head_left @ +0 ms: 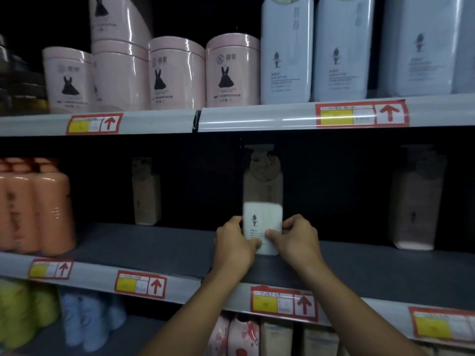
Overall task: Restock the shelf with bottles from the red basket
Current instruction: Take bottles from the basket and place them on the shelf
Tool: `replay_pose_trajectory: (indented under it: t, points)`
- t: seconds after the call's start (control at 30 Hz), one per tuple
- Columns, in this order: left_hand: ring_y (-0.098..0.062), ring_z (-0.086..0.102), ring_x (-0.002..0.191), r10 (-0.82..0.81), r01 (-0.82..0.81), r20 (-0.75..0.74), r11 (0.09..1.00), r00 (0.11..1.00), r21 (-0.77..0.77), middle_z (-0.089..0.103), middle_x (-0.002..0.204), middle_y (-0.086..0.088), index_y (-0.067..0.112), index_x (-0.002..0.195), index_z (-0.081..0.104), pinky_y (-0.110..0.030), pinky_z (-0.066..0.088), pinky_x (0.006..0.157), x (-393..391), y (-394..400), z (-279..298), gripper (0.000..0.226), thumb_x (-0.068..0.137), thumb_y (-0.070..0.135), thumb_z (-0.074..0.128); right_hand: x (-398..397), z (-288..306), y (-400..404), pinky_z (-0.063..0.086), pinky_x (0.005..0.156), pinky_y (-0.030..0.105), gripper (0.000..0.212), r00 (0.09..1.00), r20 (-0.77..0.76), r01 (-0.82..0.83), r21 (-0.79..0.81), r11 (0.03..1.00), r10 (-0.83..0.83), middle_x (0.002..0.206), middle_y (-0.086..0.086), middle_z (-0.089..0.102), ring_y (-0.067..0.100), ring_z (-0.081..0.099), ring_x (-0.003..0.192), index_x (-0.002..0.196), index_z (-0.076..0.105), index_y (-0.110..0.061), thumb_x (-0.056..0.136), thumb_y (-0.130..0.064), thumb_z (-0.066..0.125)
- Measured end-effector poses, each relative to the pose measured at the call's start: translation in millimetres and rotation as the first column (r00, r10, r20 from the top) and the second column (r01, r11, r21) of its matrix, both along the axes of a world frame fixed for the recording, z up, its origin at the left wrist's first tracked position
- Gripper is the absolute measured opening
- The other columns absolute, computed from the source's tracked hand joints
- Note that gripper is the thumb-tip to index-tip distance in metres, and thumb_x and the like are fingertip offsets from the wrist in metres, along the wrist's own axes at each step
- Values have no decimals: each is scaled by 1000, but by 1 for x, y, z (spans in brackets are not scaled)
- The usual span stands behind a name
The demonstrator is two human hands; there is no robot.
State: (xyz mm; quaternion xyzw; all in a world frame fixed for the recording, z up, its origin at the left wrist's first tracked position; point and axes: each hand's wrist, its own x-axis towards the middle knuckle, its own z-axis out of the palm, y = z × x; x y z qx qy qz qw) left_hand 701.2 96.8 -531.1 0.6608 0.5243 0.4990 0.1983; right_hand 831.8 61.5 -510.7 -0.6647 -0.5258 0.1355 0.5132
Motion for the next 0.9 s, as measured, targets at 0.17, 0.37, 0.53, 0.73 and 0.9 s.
replay_pose_trajectory:
  t: [0.17,0.37,0.53,0.73,0.9]
  points:
    - [-4,59,111,-27,17,74,992,997,128,63,129,9,22,146,51,-8,44,79,-6,-26,13,69,85,29,82,-6,11,-39,44,93,31,49,947,315,-9,213,977,-60,129,7,55,25,53,122,132,53,-13,95,-43,66]
    - [-4,59,116,-160,132,168,978,973,163,60,135,8,20,145,52,-4,45,81,-6,-87,32,54,94,17,70,-10,19,-100,39,93,25,45,903,430,-169,295,940,27,132,0,53,17,49,125,136,52,-19,100,-45,58]
    - [-12,69,108,-311,301,291,950,905,78,69,123,4,25,130,60,-19,58,81,-1,-150,1,39,94,13,71,3,-13,-170,43,92,25,42,908,412,-193,263,945,71,127,-4,57,14,53,121,134,56,-22,99,-46,59]
    - [-18,71,107,-412,455,306,886,859,-86,71,118,-4,22,124,62,-39,60,94,8,-219,-99,34,94,8,70,22,-101,-253,50,98,35,41,881,450,-208,96,973,144,129,-2,58,14,54,121,134,56,-21,101,-46,57]
    - [-14,72,100,-422,451,161,856,892,-251,72,117,1,20,129,63,-32,62,85,4,-269,-188,37,93,20,73,36,-198,-295,54,93,41,39,882,398,-239,-81,968,251,118,5,63,20,60,109,127,63,-13,101,-42,60]
